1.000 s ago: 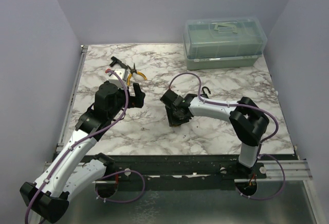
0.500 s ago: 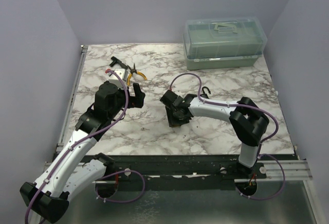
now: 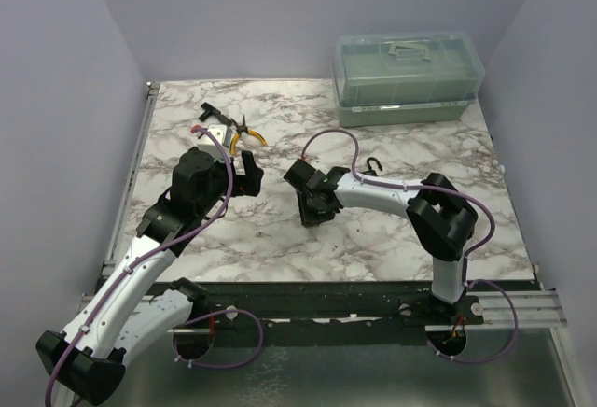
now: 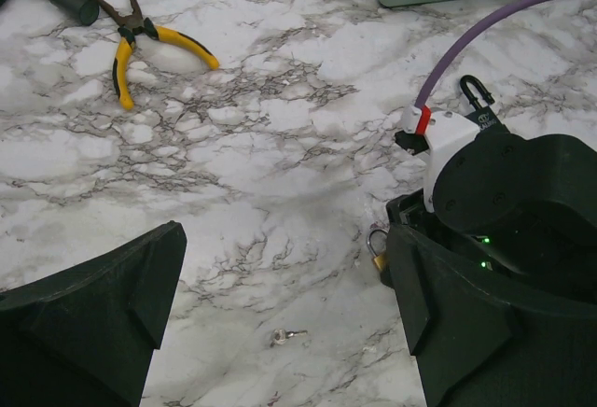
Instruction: Unlock with the key
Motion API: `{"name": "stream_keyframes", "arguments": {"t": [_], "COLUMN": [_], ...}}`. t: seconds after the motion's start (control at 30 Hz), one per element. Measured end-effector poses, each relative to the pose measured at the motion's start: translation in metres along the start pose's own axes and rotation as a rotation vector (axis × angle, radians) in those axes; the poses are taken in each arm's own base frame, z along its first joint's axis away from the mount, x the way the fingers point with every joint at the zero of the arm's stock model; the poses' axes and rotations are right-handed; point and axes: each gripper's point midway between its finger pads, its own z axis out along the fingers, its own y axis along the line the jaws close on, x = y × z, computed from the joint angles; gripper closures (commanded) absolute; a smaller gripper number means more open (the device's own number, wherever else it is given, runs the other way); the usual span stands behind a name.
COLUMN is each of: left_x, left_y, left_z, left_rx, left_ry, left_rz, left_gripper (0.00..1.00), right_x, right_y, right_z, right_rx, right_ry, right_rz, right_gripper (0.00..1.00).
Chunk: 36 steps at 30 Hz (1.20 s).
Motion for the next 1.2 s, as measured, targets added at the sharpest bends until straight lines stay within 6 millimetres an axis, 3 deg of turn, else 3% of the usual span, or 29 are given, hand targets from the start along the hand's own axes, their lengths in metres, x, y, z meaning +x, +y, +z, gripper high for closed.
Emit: {"name": "stream_keyframes", "arguments": {"t": [0.4, 0.53, 0.63, 0.8, 0.97, 1.2], "left_x": [0.000, 0.000, 0.000, 0.002, 0.019, 0.075], "left_y": [0.000, 0.000, 0.000, 0.001, 0.002, 0.007], "left_z": [0.000, 0.000, 0.000, 0.001, 0.005, 0.012], "left_rx": [0.000, 0.000, -0.001, -0.006, -0.037, -0.138], "left_ry": [0.000, 0.000, 0.000, 0.008, 0.086, 0.321], "left_rz": [0.000, 0.000, 0.000, -0.010, -0.098, -0.267], "left_gripper": [0.04, 0.03, 0.04, 0.09, 0.17, 0.19], "right_x": [-0.030, -0.032, -0.032, -0.034, -0.048, -0.059], "right_y": [0.022, 0.023, 0.023, 0.024, 0.023, 0.007], "right_z": [0.012, 0.012, 0.012, 0.010, -0.013, -0.047], "right_rx": [0.000, 0.001, -0.001, -0.011, -0.027, -0.024], "right_ry": [-0.039, -0.042, -0.044, -0.057, -0.121, -0.232], "right_rz": [0.021, 0.028, 0.033, 0.034, 0.043, 0.070], "right_gripper": [0.63, 0.50, 0.36, 0.30, 0.29, 0.29]}}
